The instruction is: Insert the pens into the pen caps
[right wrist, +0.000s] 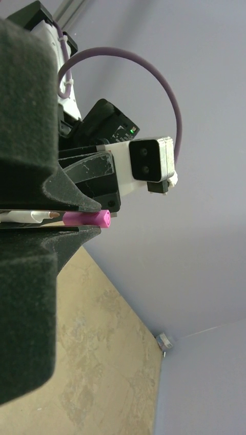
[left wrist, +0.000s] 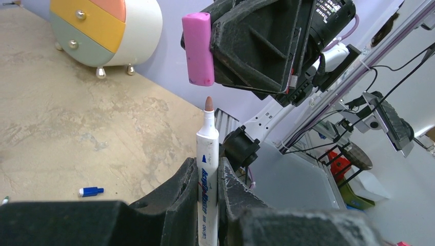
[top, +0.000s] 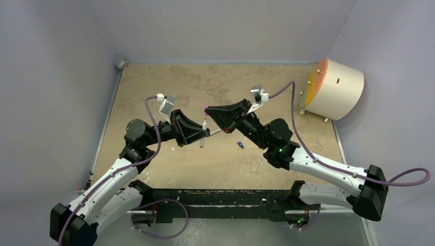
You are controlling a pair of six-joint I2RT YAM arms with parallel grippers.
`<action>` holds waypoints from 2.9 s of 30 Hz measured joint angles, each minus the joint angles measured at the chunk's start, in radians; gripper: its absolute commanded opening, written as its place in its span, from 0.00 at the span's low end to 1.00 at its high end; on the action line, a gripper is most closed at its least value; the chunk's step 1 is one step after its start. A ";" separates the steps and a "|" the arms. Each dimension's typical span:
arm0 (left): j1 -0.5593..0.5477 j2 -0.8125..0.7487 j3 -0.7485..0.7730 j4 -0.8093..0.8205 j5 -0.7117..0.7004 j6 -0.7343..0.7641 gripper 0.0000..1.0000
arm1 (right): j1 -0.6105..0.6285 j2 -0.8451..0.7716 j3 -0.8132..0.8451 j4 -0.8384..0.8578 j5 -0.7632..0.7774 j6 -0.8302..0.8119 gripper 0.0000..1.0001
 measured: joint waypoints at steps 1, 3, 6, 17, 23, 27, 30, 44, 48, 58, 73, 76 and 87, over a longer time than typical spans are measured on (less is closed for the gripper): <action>0.000 -0.001 0.000 -0.001 0.000 0.002 0.00 | 0.000 0.002 0.000 0.001 -0.002 0.000 0.00; 0.000 -0.002 0.000 -0.004 0.000 0.003 0.00 | 0.000 0.004 0.000 0.006 -0.006 0.000 0.00; -0.004 -0.006 0.000 -0.018 -0.006 0.010 0.00 | 0.000 0.004 0.000 0.013 -0.017 0.000 0.00; -0.005 -0.009 0.018 -0.032 -0.023 0.026 0.00 | 0.000 0.005 -0.010 0.029 -0.026 0.000 0.00; -0.005 -0.009 0.032 -0.038 -0.026 0.026 0.00 | 0.000 0.015 -0.011 0.039 -0.044 0.000 0.00; -0.005 -0.009 0.034 -0.039 -0.033 0.027 0.00 | 0.000 0.017 -0.014 0.048 -0.044 0.001 0.00; -0.005 -0.009 0.034 -0.040 -0.042 0.030 0.00 | 0.000 0.017 -0.017 0.052 -0.045 0.001 0.00; -0.005 -0.009 0.036 -0.036 -0.110 0.038 0.00 | -0.002 0.038 -0.031 0.095 -0.051 0.019 0.09; -0.005 -0.004 0.050 -0.043 -0.103 0.058 0.00 | -0.002 0.035 -0.031 0.105 -0.051 0.018 0.24; -0.006 0.008 0.067 -0.067 -0.064 0.098 0.00 | 0.000 -0.072 -0.081 0.108 -0.066 -0.005 0.45; -0.006 0.019 0.067 0.118 0.041 -0.005 0.00 | 0.000 -0.066 -0.095 0.088 -0.140 -0.063 0.53; -0.006 0.024 0.067 0.129 0.066 -0.013 0.00 | 0.000 -0.082 -0.095 0.095 -0.172 -0.079 0.55; -0.012 0.059 0.089 0.132 0.172 -0.008 0.00 | 0.000 -0.113 -0.036 0.032 -0.184 -0.150 0.57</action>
